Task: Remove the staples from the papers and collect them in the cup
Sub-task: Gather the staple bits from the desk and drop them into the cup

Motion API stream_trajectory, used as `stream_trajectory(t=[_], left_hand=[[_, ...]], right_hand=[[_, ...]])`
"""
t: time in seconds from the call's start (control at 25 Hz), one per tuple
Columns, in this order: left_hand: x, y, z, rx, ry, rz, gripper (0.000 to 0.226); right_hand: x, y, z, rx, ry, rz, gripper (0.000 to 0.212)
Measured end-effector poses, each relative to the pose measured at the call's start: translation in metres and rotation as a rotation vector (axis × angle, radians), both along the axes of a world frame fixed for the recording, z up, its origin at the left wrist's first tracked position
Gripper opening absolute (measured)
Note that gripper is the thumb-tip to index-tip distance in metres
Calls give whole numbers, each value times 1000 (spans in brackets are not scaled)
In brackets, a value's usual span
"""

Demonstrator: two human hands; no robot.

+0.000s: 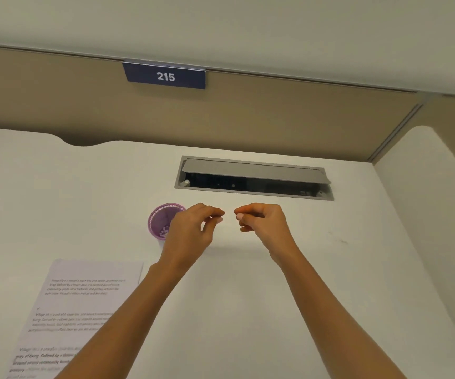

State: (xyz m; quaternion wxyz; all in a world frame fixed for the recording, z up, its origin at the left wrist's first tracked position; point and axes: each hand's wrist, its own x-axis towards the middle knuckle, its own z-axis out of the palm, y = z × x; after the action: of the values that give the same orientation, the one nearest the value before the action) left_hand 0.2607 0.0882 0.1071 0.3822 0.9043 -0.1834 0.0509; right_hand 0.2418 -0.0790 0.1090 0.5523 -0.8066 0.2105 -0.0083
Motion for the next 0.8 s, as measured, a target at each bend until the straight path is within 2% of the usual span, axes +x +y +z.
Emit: stream_trajectory(t=[0.32, 0.44, 0.64, 0.8], left_hand=[[-45, -135, -46, -33, 130, -210, 13], [-58, -187, -68, 38, 138, -255, 13], [-61, -243, -104, 237, 68, -249, 29], [-51, -269, -117, 400, -15, -207, 46]], right_hand=[[-90, -147, -51, -58, 97, -334, 17], [-112, -193, -71, -187, 164, -423, 16], [-122, -230, -97, -404, 120, -394, 22], [-115, -243, -110, -487, 97, -358, 29]])
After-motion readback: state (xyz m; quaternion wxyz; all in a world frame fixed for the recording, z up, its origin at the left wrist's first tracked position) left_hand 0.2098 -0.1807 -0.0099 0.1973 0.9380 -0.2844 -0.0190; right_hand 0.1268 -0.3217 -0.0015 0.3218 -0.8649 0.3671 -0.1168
